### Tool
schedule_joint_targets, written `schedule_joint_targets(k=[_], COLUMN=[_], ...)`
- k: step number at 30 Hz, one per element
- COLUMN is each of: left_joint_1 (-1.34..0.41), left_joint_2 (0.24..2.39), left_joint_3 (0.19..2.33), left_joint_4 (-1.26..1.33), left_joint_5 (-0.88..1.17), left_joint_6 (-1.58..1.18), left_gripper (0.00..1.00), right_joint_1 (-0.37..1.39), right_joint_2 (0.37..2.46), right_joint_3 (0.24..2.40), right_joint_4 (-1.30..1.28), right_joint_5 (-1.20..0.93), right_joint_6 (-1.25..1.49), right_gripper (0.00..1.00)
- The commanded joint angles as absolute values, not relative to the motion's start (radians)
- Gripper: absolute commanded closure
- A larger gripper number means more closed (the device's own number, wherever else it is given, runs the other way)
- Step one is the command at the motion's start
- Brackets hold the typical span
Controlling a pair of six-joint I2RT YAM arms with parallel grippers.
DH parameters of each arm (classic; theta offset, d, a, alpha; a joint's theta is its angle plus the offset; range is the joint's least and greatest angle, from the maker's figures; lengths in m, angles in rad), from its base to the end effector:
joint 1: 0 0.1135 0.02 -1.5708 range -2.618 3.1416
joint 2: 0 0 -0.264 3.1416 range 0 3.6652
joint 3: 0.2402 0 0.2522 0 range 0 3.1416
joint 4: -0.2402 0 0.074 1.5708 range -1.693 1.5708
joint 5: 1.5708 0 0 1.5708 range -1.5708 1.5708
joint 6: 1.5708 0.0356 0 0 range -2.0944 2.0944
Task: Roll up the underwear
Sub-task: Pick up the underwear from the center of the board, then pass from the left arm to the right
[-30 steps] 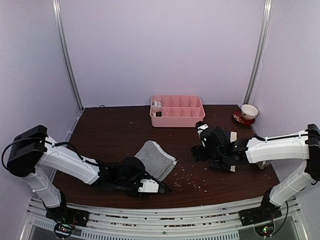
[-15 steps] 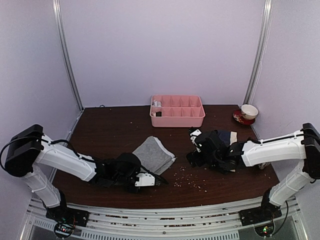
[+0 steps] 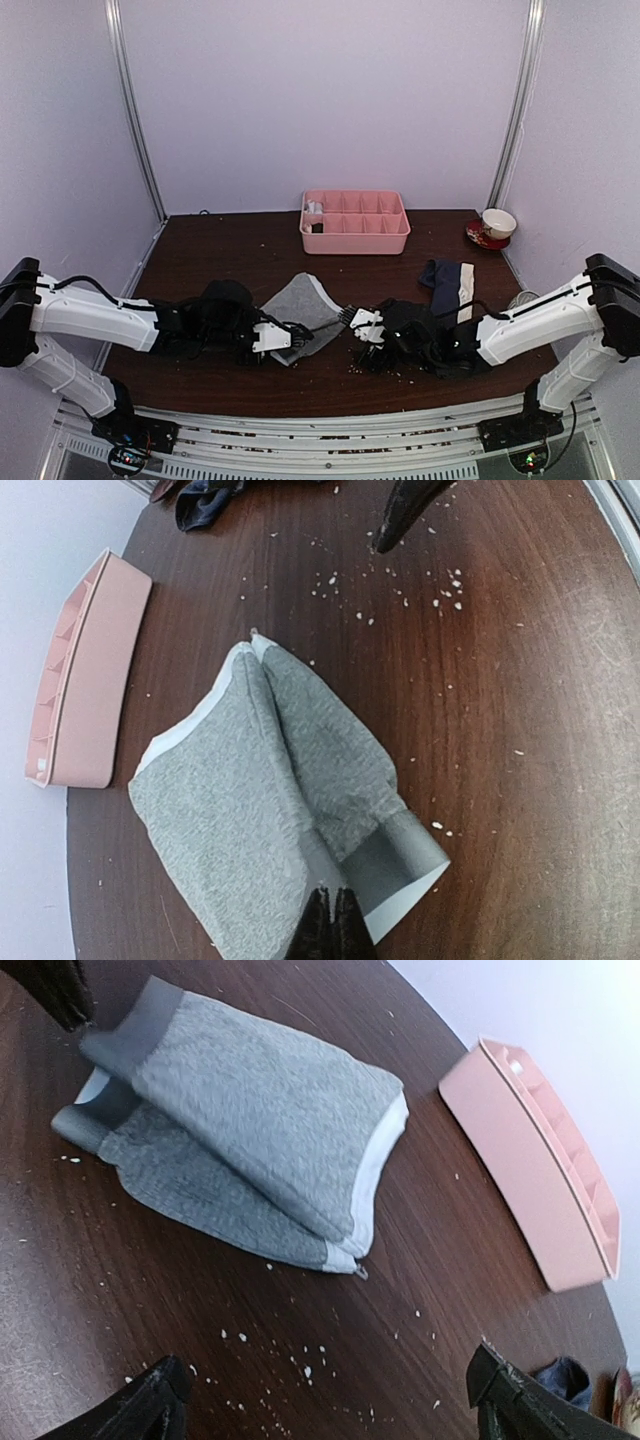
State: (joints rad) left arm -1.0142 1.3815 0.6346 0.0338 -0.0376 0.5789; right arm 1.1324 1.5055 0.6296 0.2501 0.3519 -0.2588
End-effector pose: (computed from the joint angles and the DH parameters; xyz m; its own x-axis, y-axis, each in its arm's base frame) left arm 0.1457 -0.2317 0.1787 0.1667 0.7670 -0.6197 0.8867 0.1582 0.4344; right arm 0.1354 0.2599 0.1643 -0.0532 -0.6794 -0.7318 -0.7706 0.4940 -0.4026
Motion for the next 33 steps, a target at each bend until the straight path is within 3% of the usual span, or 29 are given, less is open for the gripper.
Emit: schedule_joint_targets(k=[1,4,6,8,13,21,33], left_joint_1=[-1.007,-1.006,-1.007,-1.009,-1.037,-1.072,-1.094], left_joint_2=[1.389,1.382,1.379,1.395,1.477,1.597,1.726], left_joint_3=[0.613,0.61,0.604,0.605,0.644,0.712,0.722], left_joint_4=[0.026,-0.01,-0.008,0.0,0.01,0.009,0.052], left_joint_5=[0.005,0.067,0.09,0.091,0.043,-0.048,-0.256], left_joint_6=[0.6,0.621,0.623,0.618,0.577,0.48,0.431], left_gripper=[1.0,0.97,0.64,0.41,0.14,0.17,0.36], right_joint_1=[1.166,1.177,1.177,1.177,1.177,1.182,1.205], right_joint_2=[1.552,1.603,1.624,1.62,1.595,1.52,1.42], right_joint_3=[0.615,0.646,0.665,0.658,0.628,0.616,0.584], right_joint_4=[0.389,0.384,0.37,0.378,0.394,0.354,0.36], right_joint_5=[0.258,0.311,0.345,0.354,0.4,0.514,0.585], right_joint_6=[-0.478,-0.53,-0.529,-0.525,-0.475,-0.404,-0.397], right_gripper=[0.0,0.0,0.0,0.0,0.0,0.0,0.0])
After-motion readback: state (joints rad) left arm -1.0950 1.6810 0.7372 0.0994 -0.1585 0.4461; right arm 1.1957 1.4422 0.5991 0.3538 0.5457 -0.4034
